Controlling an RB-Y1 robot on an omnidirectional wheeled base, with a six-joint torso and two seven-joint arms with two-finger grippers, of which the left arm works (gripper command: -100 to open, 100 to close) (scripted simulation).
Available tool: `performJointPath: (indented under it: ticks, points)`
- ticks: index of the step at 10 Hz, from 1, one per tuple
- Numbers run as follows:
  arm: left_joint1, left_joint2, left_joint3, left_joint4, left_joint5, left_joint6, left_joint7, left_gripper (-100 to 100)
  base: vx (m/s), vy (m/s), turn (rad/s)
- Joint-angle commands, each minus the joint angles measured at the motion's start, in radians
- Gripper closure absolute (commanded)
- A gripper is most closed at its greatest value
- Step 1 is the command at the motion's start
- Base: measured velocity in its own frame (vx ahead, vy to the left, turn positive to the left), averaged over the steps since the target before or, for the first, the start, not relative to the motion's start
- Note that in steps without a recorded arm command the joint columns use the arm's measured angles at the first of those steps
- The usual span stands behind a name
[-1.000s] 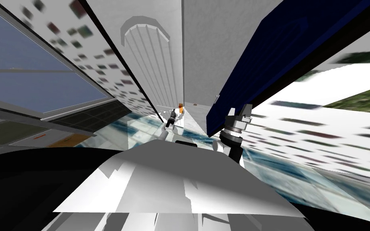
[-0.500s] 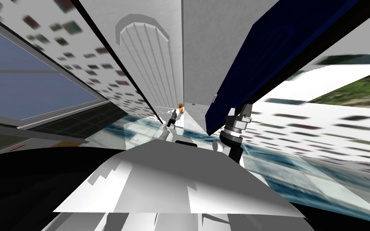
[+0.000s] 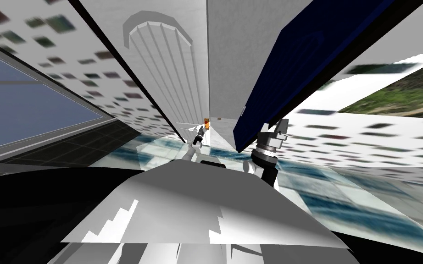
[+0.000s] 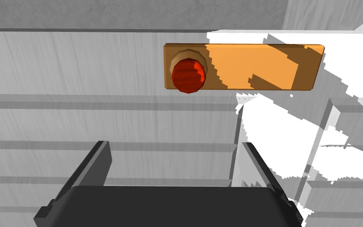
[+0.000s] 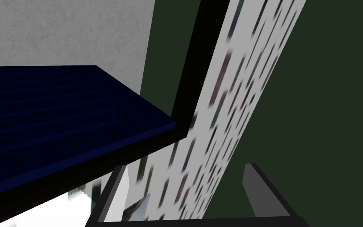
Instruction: Push the door open
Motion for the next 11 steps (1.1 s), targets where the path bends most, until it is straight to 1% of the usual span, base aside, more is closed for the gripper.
performJointPath:
  ticks: [1,2,3,4,7,9,11]
  points:
    - [-0.015,-0.006,0.002,0.029,0.002,0.003,-0.001,-100,-0.015,0.137,-0.119]
    - [-0.010,-0.005,0.001,0.017,0.001,0.003,-0.002,-100,-0.005,0.062,-0.028]
    - [-0.010,0.011,0.004,0.021,0.002,0.000,-0.002,-100,0.091,0.042,-0.019]
    - [-0.010,0.014,0.005,0.022,0.002,-0.001,-0.002,-100,0.144,0.025,-0.028]
    - [-0.010,0.027,0.010,0.028,0.003,-0.007,-0.002,-100,0.188,-0.027,-0.017]
    - [-0.010,0.028,0.014,0.032,0.005,-0.012,-0.003,-100,0.197,-0.017,-0.023]
    - [-0.010,0.022,0.018,0.036,0.006,-0.016,-0.003,-100,0.171,0.002,-0.023]
